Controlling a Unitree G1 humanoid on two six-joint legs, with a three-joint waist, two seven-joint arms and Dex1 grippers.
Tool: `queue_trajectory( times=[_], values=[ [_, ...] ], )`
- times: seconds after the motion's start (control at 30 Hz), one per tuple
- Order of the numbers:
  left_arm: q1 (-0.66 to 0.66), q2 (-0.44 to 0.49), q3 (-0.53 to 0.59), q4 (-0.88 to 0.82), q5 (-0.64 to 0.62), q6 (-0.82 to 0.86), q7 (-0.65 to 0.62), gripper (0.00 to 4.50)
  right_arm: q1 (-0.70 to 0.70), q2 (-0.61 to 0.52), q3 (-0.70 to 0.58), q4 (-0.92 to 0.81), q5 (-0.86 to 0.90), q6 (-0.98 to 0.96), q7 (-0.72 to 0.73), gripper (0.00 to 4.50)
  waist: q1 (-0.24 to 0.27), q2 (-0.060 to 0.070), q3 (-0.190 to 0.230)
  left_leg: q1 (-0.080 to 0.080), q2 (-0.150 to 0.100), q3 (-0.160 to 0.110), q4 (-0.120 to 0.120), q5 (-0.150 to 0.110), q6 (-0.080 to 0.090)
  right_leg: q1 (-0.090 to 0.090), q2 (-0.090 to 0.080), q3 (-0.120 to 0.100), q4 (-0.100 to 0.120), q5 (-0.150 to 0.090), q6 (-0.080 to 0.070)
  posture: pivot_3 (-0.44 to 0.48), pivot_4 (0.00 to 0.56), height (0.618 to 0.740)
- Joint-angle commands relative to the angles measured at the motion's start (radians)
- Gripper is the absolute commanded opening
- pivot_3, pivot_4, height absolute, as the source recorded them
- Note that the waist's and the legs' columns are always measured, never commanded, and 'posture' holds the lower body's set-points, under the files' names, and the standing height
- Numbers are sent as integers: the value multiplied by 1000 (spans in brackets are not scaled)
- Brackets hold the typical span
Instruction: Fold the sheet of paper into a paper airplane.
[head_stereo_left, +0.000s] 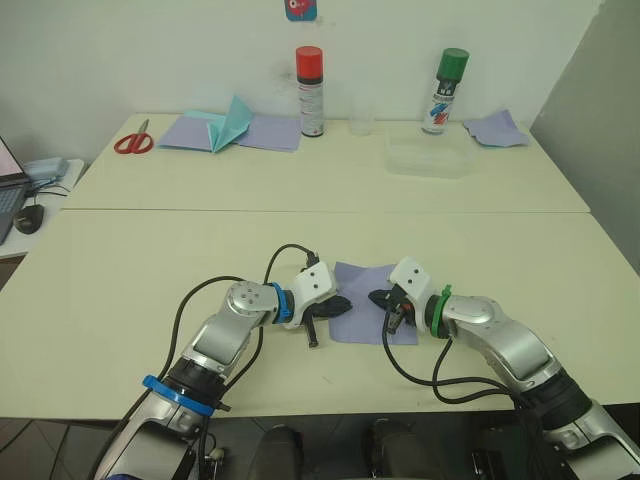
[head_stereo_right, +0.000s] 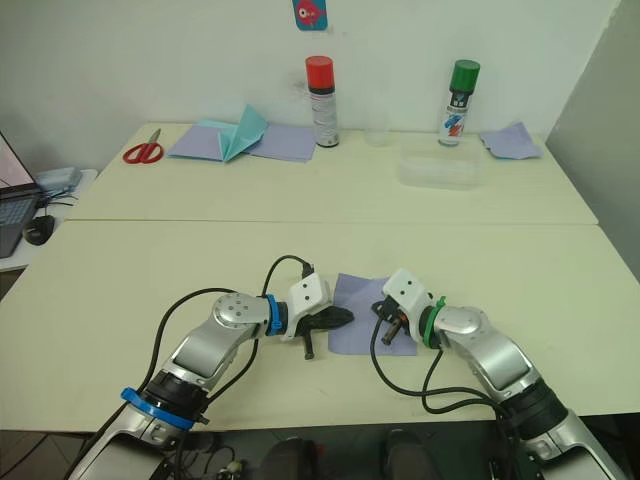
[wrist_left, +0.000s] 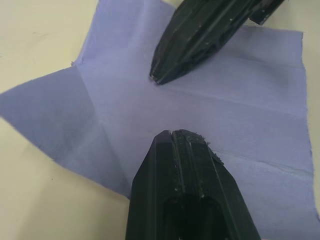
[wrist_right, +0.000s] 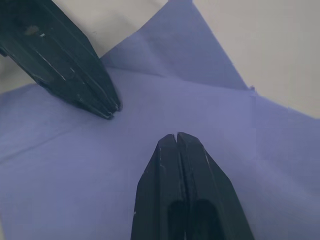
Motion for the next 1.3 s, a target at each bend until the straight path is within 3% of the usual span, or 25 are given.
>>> queue_trajectory(
  times=[0.03, 0.33, 0.6, 0.87, 1.3],
  values=[
    [45, 12, -56, 46, 43, 27, -14, 0, 2, 21, -72, 44, -35, -1, -34, 11, 0, 0, -1, 0, 0, 0, 0, 0, 0, 0, 0, 0, 0, 0, 0, 0, 150, 740],
    [40, 13, -60, 58, 55, 17, -11, 0, -10, 52, -169, 130, -64, -31, -21, 11, 0, 0, -3, 3, 0, 0, 0, 0, 0, 3, 0, 1, 0, 0, -1, 0, 150, 740],
    [37, 16, -58, 56, 58, 15, -12, 0, -30, 97, -395, 131, 95, -116, 65, 11, 0, 1, -3, 4, 0, 0, 0, 0, 0, 4, 0, 1, 0, 0, -1, 0, 150, 740],
    [34, 12, -59, 59, 58, 13, -13, 0, -67, 59, -352, 260, 13, -94, 112, 11, 0, 3, -4, 5, 0, 0, -1, 0, 0, 4, 0, 2, 0, -1, -1, 0, 150, 740],
    [39, 13, -58, 52, 63, 18, -2, 0, -47, 123, -332, 104, 94, 42, 187, 11, 0, 4, -4, 5, 0, 0, -1, 0, 0, 4, 1, 2, 1, -1, -1, 0, 150, 740]
  ],
)
